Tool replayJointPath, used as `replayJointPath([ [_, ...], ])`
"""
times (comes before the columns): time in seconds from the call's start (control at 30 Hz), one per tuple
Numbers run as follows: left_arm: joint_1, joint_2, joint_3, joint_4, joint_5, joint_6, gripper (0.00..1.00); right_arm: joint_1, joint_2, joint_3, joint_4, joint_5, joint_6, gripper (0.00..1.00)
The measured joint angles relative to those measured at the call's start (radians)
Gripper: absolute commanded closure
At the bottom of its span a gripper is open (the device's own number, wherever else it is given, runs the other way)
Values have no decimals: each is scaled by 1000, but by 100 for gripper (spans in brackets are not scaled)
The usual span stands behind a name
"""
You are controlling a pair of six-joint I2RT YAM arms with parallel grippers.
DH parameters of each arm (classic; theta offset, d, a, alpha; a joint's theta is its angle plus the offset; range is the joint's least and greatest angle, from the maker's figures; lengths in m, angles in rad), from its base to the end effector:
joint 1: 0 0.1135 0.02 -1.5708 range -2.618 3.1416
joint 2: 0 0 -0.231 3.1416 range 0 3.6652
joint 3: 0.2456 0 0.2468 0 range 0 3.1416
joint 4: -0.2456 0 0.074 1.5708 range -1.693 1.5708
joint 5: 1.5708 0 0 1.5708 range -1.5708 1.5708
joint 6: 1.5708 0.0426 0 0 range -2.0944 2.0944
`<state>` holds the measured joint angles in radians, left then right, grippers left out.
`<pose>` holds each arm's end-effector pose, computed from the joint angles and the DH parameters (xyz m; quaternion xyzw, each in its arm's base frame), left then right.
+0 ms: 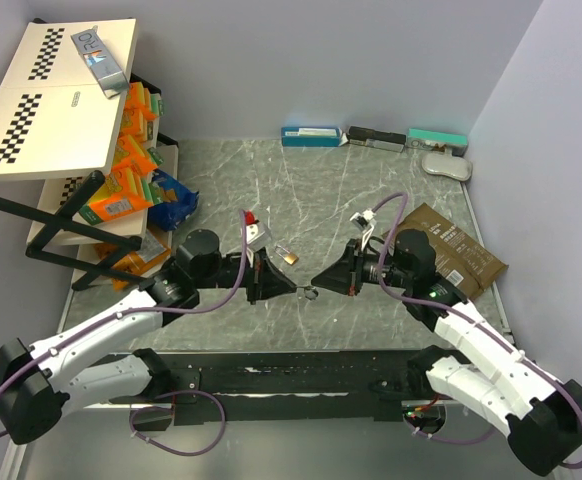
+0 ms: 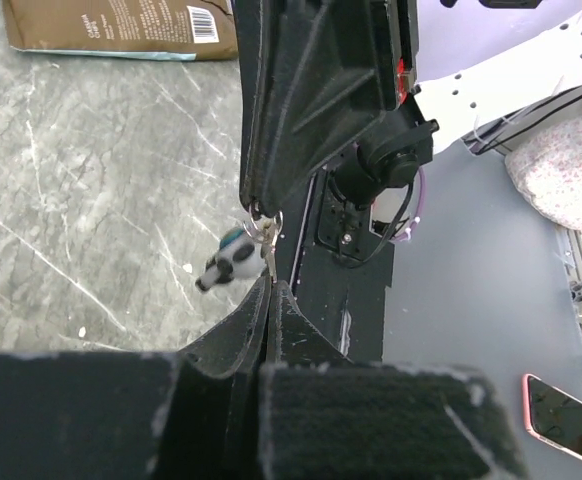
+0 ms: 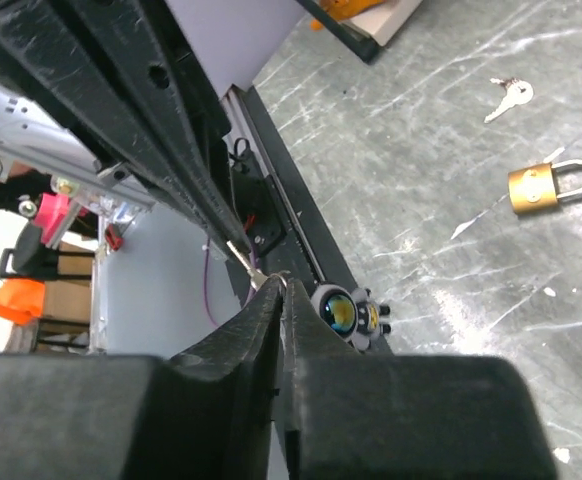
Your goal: Unlock with the key
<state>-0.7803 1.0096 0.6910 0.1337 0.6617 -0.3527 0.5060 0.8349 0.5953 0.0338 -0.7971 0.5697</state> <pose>0.1585 -0.1938 0.2713 0.3572 0.6670 -0.5351 0.3757 0.1718 0.1300 0.2650 -0.2219 0.7226 0.5564 0.3450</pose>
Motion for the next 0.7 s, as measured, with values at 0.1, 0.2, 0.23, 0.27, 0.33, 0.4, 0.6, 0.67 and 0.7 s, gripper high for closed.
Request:
replayJointPath([
  [0.1, 0, 9, 10, -3, 5, -3, 99, 0, -13, 0, 0, -15, -19, 75],
  [0.2, 0, 24, 11, -4, 6, -8, 99, 0, -16, -2, 13, -35, -34, 66],
  [0.23, 0, 31, 11, -4, 5, -9, 99, 0, -14, -6, 26, -42, -37, 66],
  [0.27, 0, 41, 11, -4, 4, -12, 99, 0, -13, -12, 37, -47, -40, 65],
  [0.33, 0, 61, 11, -5, 2, -19, 99, 0, -2, -32, 68, -63, -45, 64],
  [0.4, 0, 82, 11, -6, -6, -26, 99, 0, 24, -56, 98, -70, -49, 64],
  [0.6, 0, 115, 11, -8, -20, -31, 99, 0, 113, -116, 150, -72, -83, 45],
  [0.67, 0, 119, 11, -8, -20, -32, 99, 0, 117, -137, 157, -71, -98, 44],
  [0.7, 0, 120, 11, -8, -19, -34, 99, 0, 117, -145, 163, -72, -107, 44],
])
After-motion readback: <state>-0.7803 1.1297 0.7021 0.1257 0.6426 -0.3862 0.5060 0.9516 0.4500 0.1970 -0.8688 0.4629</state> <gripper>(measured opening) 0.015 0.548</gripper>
